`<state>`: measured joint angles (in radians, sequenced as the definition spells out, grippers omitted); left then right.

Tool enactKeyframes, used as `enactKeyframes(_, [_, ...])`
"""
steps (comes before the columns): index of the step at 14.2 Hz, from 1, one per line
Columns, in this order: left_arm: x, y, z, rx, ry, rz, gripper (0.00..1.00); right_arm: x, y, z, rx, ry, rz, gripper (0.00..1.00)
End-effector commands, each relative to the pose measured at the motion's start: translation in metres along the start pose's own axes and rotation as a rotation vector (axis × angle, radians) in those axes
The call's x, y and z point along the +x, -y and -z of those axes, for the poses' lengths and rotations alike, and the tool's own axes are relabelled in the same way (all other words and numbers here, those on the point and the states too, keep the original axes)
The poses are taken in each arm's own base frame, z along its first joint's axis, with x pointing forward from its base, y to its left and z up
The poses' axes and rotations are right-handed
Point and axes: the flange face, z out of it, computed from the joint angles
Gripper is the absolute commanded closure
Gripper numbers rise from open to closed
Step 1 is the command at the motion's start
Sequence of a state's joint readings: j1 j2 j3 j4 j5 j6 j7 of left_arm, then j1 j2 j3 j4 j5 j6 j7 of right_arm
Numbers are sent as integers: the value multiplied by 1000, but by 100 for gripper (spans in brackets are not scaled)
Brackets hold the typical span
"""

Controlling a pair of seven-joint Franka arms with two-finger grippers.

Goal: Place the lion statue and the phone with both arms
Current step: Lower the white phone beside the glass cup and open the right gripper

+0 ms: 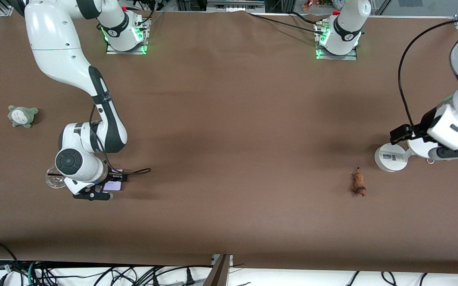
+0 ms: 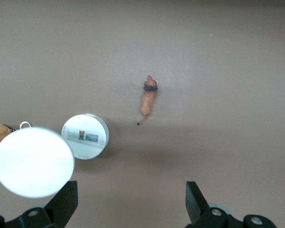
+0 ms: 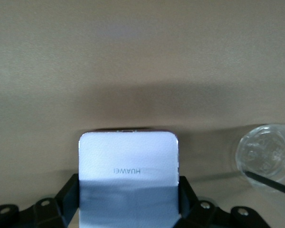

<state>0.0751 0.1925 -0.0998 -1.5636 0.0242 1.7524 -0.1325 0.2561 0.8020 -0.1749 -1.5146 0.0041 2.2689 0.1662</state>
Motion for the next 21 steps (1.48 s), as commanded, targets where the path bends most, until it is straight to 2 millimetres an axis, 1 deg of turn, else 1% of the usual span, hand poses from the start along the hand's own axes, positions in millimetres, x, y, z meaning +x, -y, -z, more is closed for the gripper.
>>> enactKeyframes(1, [3, -13, 6, -44, 8, -16, 0, -2, -9, 8, 20, -9, 39, 74])
enactKeyframes(2, [8, -20, 4, -42, 7, 10, 0, -2, -16, 6, 20, -8, 46, 74])
enactKeyframes(3, [8, -25, 9, -37, 3, 49, 0, -1, -18, 5, 20, -8, 56, 74])
enactKeyframes(4, [8, -22, 10, -36, 3, 70, 0, 0, -22, 4, 21, -13, 55, 74])
enactKeyframes(6, [7, -15, 14, -36, 1, 73, 0, 0, -22, 2, 20, -13, 57, 73])
enactKeyframes(8, [7, -9, 15, -31, 9, 25, 0, -1, -22, 0, 20, -15, 56, 73])
enactKeyframes(9, [7, -8, 15, -31, 9, 22, 0, -1, -25, -2, 21, -13, 54, 69])
enactKeyframes(11, [8, -5, 11, -31, 15, 28, 0, -4, -28, -11, 17, 4, 55, 0])
enactKeyframes(12, [9, 1, 11, -39, 17, 38, 0, -4, -29, -10, 17, 3, 56, 0])
enactKeyframes(13, [9, 7, 10, -42, 19, 45, 0, -1, -28, -2, 19, -10, 66, 0])
enactKeyframes(14, [9, 7, 11, -44, 18, 41, 0, 4, -29, 15, 23, -31, 79, 0])
enactKeyframes(16, [10, 7, 12, -46, 15, 41, 0, 6, -34, 63, 34, -51, 84, 0])
enactKeyframes(17, [10, 7, 10, -44, 17, 39, 0, 5, -36, 93, 42, -63, 81, 0])
enactKeyframes(18, [10, 7, 10, -44, 18, 39, 0, 1, -41, 122, 49, -65, 77, 0])
enactKeyframes(21, [11, 8, 7, -44, 22, 38, 0, -15, -46, 195, 63, -25, 91, 0])
